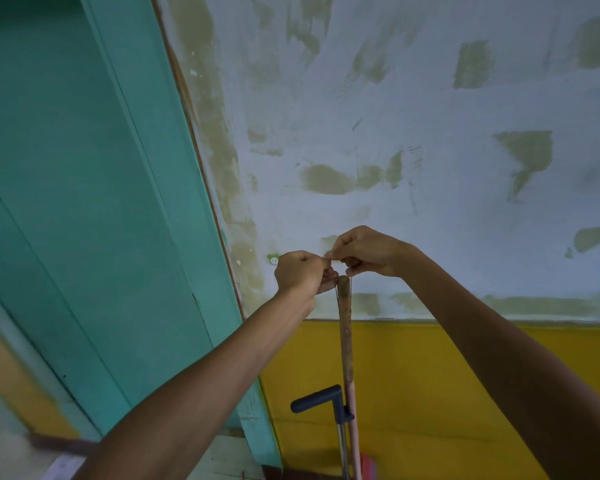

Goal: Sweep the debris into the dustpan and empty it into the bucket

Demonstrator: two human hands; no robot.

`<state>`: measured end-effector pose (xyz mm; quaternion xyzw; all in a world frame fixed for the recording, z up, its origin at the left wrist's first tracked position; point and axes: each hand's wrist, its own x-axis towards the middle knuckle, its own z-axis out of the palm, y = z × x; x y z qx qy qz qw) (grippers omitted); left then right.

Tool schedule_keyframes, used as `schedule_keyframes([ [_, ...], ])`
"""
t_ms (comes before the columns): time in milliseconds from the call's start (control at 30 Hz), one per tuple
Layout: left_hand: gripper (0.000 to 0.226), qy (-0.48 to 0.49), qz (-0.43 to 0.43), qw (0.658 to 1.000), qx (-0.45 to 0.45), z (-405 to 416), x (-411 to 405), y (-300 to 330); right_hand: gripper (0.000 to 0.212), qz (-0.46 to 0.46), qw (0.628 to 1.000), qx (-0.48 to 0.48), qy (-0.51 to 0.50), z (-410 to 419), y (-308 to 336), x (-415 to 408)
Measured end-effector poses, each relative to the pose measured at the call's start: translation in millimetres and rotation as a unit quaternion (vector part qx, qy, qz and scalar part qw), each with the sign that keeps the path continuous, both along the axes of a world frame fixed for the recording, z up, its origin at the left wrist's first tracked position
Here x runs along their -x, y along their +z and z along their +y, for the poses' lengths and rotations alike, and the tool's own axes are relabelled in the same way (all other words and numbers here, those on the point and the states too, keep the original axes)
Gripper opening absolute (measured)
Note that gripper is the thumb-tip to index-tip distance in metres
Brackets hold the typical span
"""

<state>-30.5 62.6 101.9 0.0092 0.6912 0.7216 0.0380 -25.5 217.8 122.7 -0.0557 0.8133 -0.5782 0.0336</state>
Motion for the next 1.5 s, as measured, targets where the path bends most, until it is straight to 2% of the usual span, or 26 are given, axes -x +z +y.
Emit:
schedule_keyframes([
  [100, 0.013, 0.014, -0.018, 1.0, 0.0, 15, 13, -13, 0.007, -0.024, 0.999, -0.014, 0.016, 20, -6, 6],
  [167, 0.012, 0.009, -0.025, 1.0, 0.005, 25, 26, -23, 0.01, -0.03, 0.999, -0.028, 0.006, 29, -16, 16],
  [333, 0.007, -0.006, -0.031, 0.999, 0.034, 49, 69, -47, 0.01, -0.027, 0.998, 0.014, -0.056, 54, -59, 56],
  [467, 0.012, -0.023, -0.029, 0.996, 0.077, 71, 102, -71, 0.013, -0.028, 0.995, 0.016, -0.094, 78, -91, 87],
  [600, 0.013, -0.004, -0.034, 0.995, 0.093, 93, 127, -87, 0.02, 0.014, 0.987, -0.008, -0.16, 89, -113, 110],
  [767, 0.021, 0.015, -0.031, 0.992, 0.122, 99, 150, -108, 0.017, 0.116, 0.951, -0.141, -0.251, 77, -139, 118],
  [900, 0.018, 0.015, -0.02, 0.991, 0.129, 100, 154, -121, 0.014, 0.143, 0.936, -0.143, -0.287, 70, -154, 120],
  [1133, 0.022, -0.012, 0.022, 0.988, 0.154, 95, 156, -134, 0.013, 0.127, 0.925, -0.109, -0.34, 58, -164, 115],
  [1267, 0.026, -0.048, 0.043, 0.98, 0.188, 98, 148, -129, 0.012, 0.099, 0.915, -0.149, -0.362, 50, -165, 108],
  [1400, 0.018, -0.073, 0.09, 0.964, 0.24, 94, 133, -110, 0.018, 0.079, 0.906, -0.175, -0.377, 43, -157, 101],
  [1500, 0.021, -0.081, 0.106, 0.96, 0.246, 87, 123, -98, 0.019, 0.073, 0.9, -0.193, -0.383, 33, -155, 93],
])
